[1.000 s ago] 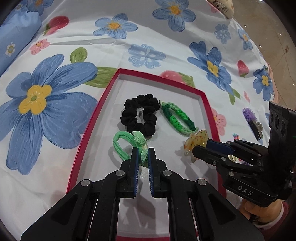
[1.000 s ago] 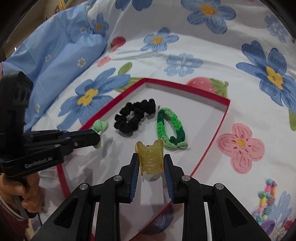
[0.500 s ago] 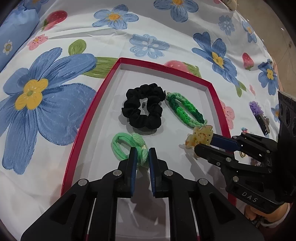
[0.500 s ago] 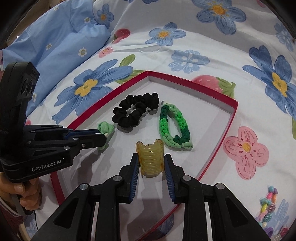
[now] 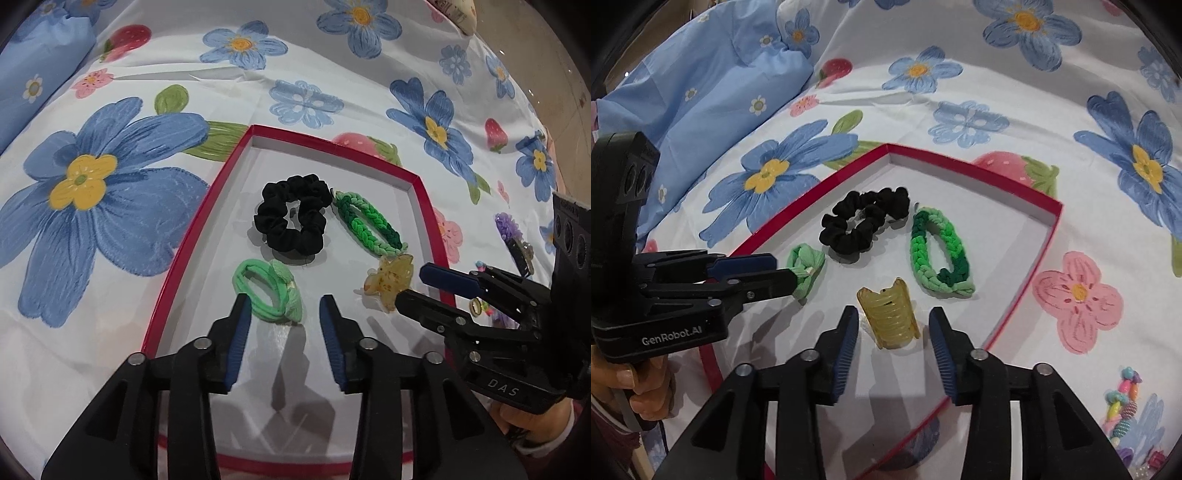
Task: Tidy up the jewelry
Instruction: 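Carry both items into the red tray and open both tools to release, then move both open tools back over the remaining jewelry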
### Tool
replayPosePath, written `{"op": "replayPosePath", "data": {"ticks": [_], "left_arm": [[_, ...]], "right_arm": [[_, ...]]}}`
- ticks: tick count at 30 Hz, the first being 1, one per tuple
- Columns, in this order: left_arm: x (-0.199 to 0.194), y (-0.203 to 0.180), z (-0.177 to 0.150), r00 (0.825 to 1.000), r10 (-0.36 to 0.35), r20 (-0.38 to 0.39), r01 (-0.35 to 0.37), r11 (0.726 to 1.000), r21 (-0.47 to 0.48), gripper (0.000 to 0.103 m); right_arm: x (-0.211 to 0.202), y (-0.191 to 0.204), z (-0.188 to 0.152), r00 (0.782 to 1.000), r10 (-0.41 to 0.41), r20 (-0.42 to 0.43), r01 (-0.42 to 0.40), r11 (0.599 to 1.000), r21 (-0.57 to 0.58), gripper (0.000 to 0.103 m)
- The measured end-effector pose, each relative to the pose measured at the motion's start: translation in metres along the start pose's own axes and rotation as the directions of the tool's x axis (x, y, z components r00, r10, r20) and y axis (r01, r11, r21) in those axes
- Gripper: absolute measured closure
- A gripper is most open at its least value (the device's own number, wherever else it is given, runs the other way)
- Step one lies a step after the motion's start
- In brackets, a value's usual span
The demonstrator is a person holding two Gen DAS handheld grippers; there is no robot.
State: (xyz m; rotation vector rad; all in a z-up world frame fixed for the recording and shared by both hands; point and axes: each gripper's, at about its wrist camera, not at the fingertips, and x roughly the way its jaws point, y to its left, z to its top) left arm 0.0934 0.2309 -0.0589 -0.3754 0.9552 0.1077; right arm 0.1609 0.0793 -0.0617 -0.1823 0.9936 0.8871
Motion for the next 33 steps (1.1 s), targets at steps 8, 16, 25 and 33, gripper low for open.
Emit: {"op": "replayPosePath", "data": {"ticks": [8, 16, 25, 33], "left_arm": [[-0.032, -0.012, -0.01, 0.998, -0.028, 0.047, 0.03, 0.999, -0.025, 0.065], [-0.046, -0.049, -0.017, 0.996, -0.069, 0.057, 0.068, 0.997, 0.023, 0.062], [-0.05, -0.092, -0.03, 0.992, -0.125, 0.035, 0.121, 0.989, 0.086, 0.062], [-0.048, -0.128, -0.039, 0.988, -0.154, 0.001, 0.152, 0.977, 0.153, 0.062]], "right_arm": [[-0.042, -0.014, -0.016, 0.995, 0.03, 0.096, -0.039, 0.995, 0.09, 0.055], [-0.093, -0.035, -0.041, 0.985, 0.002, 0.175, -0.032, 0.985, 0.167, 0.053], [-0.135, -0.07, -0.087, 0.98, -0.081, 0.183, 0.033, 0.967, 0.253, 0.052], [-0.167, -0.106, -0.125, 0.97, -0.169, 0.174, 0.1, 0.932, 0.35, 0.049]]}}
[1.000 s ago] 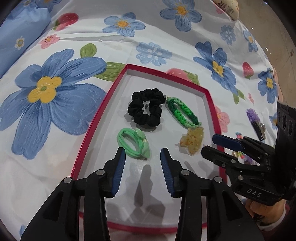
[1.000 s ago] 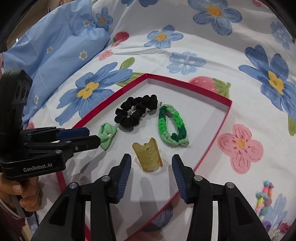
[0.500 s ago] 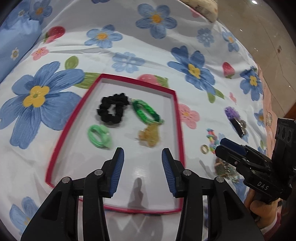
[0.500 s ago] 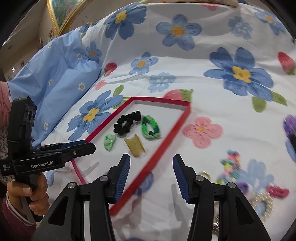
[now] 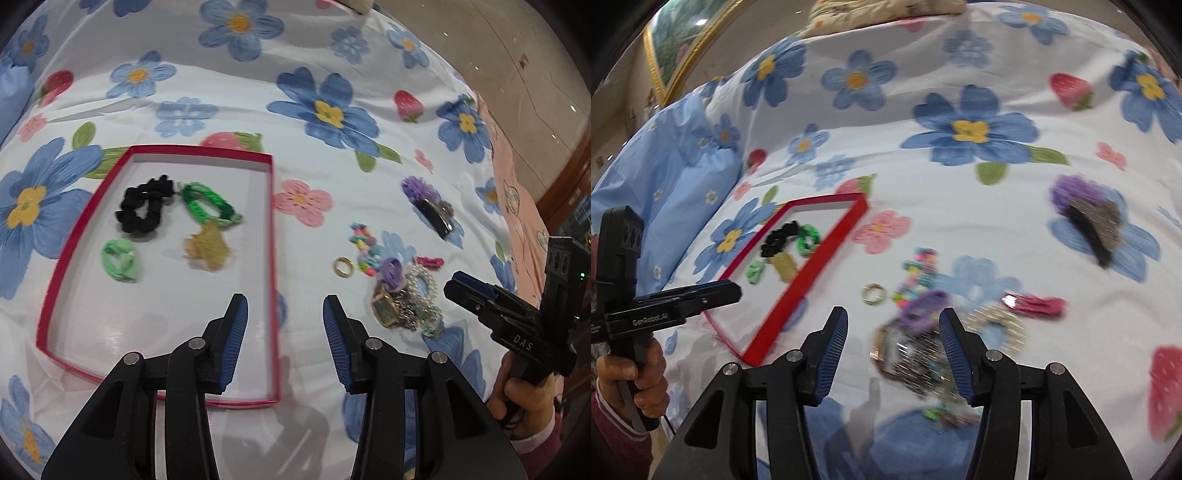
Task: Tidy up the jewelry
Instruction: 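Move both open tools back over the remaining jewelry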
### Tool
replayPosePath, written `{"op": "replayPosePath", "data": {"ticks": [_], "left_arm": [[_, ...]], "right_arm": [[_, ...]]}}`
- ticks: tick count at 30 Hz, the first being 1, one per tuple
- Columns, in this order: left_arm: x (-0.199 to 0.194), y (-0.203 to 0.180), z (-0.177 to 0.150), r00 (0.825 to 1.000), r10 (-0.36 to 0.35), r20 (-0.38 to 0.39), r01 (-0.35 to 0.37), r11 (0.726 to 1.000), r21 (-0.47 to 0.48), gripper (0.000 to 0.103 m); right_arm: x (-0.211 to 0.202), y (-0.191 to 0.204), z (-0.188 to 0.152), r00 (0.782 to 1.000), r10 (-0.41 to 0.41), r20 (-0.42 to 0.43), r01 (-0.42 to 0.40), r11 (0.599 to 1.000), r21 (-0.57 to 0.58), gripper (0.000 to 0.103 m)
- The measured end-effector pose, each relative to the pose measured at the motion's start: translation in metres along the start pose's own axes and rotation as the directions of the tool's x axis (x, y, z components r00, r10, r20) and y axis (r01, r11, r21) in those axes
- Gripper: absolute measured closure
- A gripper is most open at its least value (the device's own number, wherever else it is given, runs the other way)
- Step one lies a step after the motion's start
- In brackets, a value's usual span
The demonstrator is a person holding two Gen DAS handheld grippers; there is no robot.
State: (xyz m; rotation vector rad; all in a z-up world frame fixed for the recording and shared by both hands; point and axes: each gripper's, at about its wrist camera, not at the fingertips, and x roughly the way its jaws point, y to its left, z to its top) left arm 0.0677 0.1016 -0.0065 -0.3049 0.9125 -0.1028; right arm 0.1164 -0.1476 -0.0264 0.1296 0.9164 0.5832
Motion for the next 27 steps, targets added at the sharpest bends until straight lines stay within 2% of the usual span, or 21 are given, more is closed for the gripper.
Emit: {"op": "replayPosePath", "data": {"ticks": [12, 21, 24, 27], "left_arm": [[0.02, -0.038, -0.001, 0.998, -0.026, -0.049, 0.029, 0.997, 0.067, 0.062], [0.046, -0.058, 0.018, 0.997, -0.026, -0.079, 0.035, 0.993, 0.112, 0.062], [0.059, -0.061, 0.026, 0.994, -0.035, -0.106, 0.048, 0.992, 0.117, 0.062], [0.071, -0.065, 0.033, 0.991, -0.041, -0.125, 0.057, 0.99, 0.13, 0.062]], "right_arm": [[-0.019, -0.046, -0.018, 0.998, -0.06, 0.003, 0.06, 0.995, 0.077, 0.049], [-0.015, -0.068, -0.014, 0.996, -0.085, 0.002, 0.085, 0.991, 0.101, 0.049], [-0.009, -0.074, -0.009, 0.995, -0.096, -0.013, 0.097, 0.992, 0.076, 0.049], [-0.001, -0.079, 0.0, 0.994, -0.104, -0.038, 0.104, 0.995, -0.005, 0.049]]}}
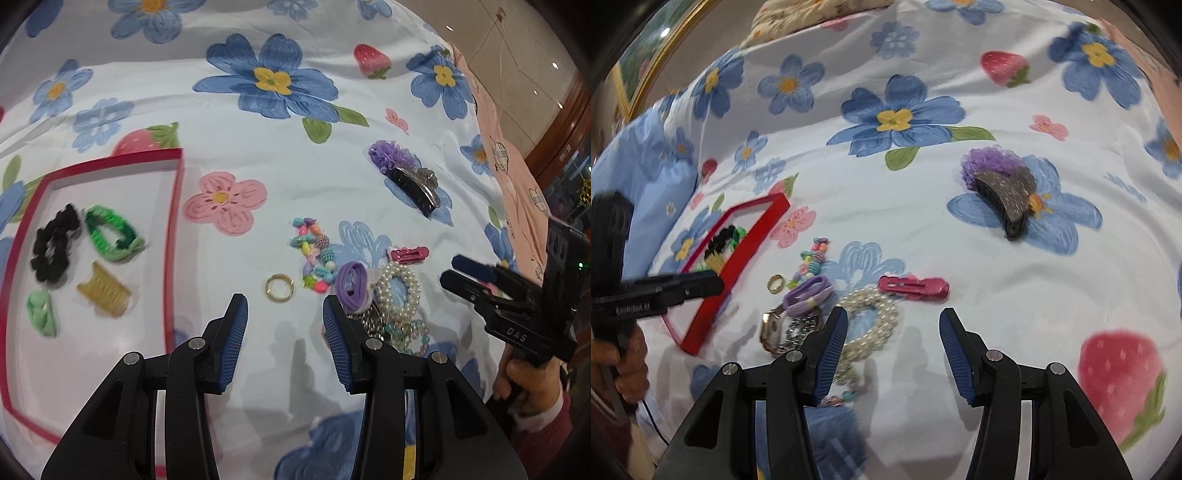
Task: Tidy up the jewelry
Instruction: 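Move both open tools back over the remaining jewelry, then grasp the beaded bracelet with the left tool while the right tool grasps the pink hair clip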
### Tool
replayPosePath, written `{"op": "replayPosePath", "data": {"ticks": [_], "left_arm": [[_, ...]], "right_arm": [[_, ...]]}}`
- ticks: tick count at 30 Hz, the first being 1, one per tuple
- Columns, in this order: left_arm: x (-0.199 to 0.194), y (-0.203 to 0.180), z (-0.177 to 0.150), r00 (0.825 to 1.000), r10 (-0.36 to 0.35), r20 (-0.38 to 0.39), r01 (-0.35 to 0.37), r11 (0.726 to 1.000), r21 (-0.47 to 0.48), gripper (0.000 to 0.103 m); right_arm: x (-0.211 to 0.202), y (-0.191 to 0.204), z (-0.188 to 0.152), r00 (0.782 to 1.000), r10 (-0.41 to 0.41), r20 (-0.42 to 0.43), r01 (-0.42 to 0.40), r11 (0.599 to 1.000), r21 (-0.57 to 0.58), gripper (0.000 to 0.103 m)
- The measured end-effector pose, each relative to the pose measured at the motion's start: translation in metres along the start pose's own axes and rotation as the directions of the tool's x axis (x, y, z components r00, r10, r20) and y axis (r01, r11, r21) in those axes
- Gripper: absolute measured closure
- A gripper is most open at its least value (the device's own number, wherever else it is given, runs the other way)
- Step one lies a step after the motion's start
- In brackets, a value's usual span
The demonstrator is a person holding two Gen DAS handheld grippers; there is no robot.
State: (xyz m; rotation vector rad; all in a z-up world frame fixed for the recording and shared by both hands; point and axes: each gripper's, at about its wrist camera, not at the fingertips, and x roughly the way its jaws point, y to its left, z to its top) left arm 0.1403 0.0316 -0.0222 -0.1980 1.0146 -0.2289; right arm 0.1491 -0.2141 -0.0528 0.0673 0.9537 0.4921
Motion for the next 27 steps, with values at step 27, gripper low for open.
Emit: {"op": "replayPosePath", "data": {"ticks": [27], "left_arm": [[0.08, -0.023, 0.033, 0.994, -0.022, -0.108, 0.032, 0.996, 0.089, 0.092]], "right_arm": [[0.05, -0.013, 0.017, 0.989, -0.022, -0.143, -0.005, 0.983, -0.182, 0.086]]}}
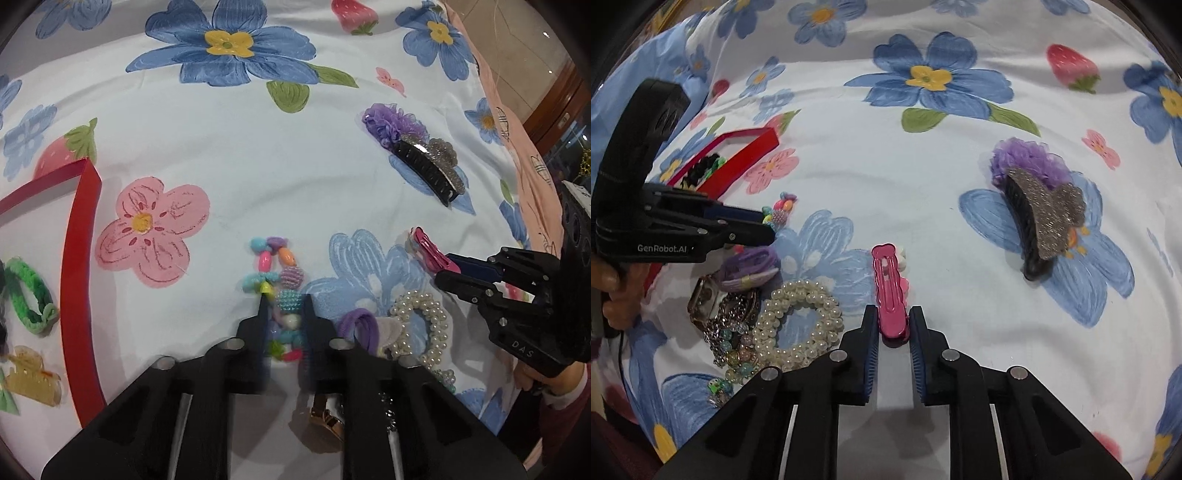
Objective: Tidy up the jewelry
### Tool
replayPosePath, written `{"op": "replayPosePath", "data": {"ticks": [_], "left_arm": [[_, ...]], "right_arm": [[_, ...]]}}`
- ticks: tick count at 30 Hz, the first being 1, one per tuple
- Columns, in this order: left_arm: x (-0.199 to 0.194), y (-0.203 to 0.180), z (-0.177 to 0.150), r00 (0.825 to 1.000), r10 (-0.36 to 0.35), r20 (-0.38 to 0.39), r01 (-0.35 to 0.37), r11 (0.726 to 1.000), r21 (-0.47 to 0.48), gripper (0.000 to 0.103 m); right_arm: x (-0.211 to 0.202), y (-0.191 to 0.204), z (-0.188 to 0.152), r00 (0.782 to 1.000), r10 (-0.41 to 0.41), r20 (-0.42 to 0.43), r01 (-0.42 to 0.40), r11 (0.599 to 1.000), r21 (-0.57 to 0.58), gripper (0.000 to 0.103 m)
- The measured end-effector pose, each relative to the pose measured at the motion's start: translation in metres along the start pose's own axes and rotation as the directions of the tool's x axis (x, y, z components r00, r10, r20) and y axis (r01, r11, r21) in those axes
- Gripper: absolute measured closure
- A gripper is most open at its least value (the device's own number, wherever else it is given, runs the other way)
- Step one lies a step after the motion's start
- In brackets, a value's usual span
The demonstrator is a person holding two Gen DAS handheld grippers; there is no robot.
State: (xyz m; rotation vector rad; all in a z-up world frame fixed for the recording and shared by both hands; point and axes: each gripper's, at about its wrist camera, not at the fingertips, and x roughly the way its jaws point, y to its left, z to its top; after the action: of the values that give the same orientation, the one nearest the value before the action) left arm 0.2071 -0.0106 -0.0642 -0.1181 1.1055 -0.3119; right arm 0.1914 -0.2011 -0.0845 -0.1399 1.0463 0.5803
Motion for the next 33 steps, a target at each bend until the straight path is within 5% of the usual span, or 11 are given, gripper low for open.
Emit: {"op": "replayPosePath", "data": {"ticks": [11, 33], "left_arm": [[-0.043, 0.003, -0.011, 0.994, -0.019, 0.104, 0.022, 0.999, -0.023, 0.092], [-0.148, 0.043, -0.069, 0.961, 0.025, 0.276, 0.013, 0.99, -0.137, 0.092]], "right_arm": [[-0.026, 0.008, -0.002, 0.993, 0.074, 0.096, -0.088, 0.985, 0.15, 0.087], [-0.04, 0.098, 0.013, 0.964, 0.22, 0.15, -0.235, 0.968, 0.089, 0.087]]}}
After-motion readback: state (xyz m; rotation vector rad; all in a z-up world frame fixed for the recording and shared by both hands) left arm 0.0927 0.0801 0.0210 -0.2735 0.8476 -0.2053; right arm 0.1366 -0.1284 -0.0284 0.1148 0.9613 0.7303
